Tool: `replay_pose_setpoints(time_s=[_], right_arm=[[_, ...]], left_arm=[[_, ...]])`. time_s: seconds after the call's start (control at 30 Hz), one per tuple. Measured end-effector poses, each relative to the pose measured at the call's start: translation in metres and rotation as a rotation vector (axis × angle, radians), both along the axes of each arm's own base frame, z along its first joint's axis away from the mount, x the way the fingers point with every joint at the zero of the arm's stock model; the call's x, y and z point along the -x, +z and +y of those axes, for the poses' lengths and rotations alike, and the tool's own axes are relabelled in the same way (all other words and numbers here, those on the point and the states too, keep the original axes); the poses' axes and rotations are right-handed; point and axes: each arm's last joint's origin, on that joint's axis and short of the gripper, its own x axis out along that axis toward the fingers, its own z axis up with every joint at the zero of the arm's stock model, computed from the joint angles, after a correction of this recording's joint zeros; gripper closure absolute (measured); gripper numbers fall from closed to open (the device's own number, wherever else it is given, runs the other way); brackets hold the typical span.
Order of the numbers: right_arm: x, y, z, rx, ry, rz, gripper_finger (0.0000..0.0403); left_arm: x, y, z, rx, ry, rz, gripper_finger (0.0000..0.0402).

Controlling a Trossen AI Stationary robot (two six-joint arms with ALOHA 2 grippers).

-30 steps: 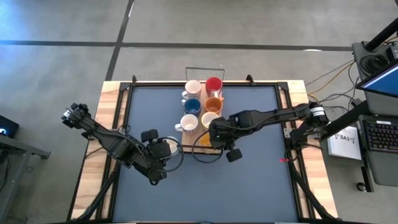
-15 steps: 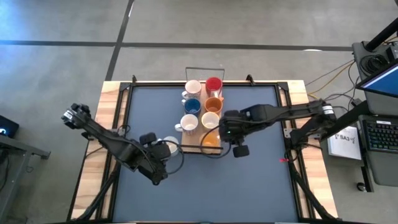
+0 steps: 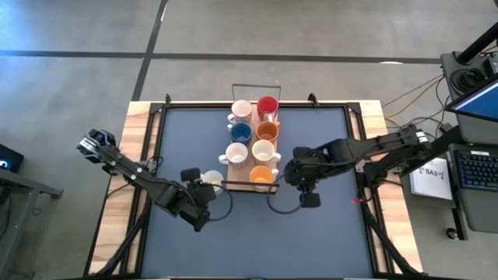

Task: Place coffee mugs
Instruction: Put the green mug on the shelf

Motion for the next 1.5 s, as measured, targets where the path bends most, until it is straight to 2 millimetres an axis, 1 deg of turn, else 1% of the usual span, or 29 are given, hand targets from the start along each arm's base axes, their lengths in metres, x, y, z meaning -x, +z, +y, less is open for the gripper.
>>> replay_pose_setpoints(time_s=[0.23,0.37,0.47,0.63,0.83,0.93,1.03,1.2,1.37,1.5], right_arm=[[0.004,-0.009,0.012,-0.005,0.011,0.033,0.0353],[0.005,-0.009,0.016,-0.011,0.008,0.037,0.0353],[0.006,-0.009,0.020,-0.010,0.020,0.037,0.0353],[0.007,-0.009,0.023,0.002,0.016,0.032,0.0353],[0.008,-0.009,0.024,0.007,0.012,0.030,0.0353],[0.008,-0.009,0.023,0.011,0.010,0.028,0.0353],[0.008,-0.009,0.023,0.027,0.003,0.023,0.0353],[0.007,-0.009,0.023,0.028,0.002,0.022,0.0353],[0.007,-0.009,0.023,0.025,-0.006,0.022,0.0353],[0.007,-0.009,0.023,0.025,-0.006,0.022,0.0353]], left_arm=[[-0.002,-0.007,0.007,-0.046,-0.049,0.028,0.0276],[-0.008,-0.008,0.012,-0.023,-0.086,0.043,0.0276],[-0.010,-0.008,0.016,-0.022,-0.083,0.052,0.0283],[-0.011,-0.010,0.019,0.029,-0.095,0.080,0.0326],[-0.011,-0.018,0.023,0.033,-0.088,0.080,0.0381],[-0.011,-0.019,0.024,0.037,-0.086,0.080,0.0396],[-0.012,-0.020,0.026,0.064,-0.091,0.088,0.0397],[-0.011,-0.016,0.027,0.096,-0.095,0.088,0.0399],[-0.005,-0.005,0.032,0.135,-0.100,0.064,0.0400],[-0.004,0.003,0.040,0.130,-0.079,0.022,0.0401]])
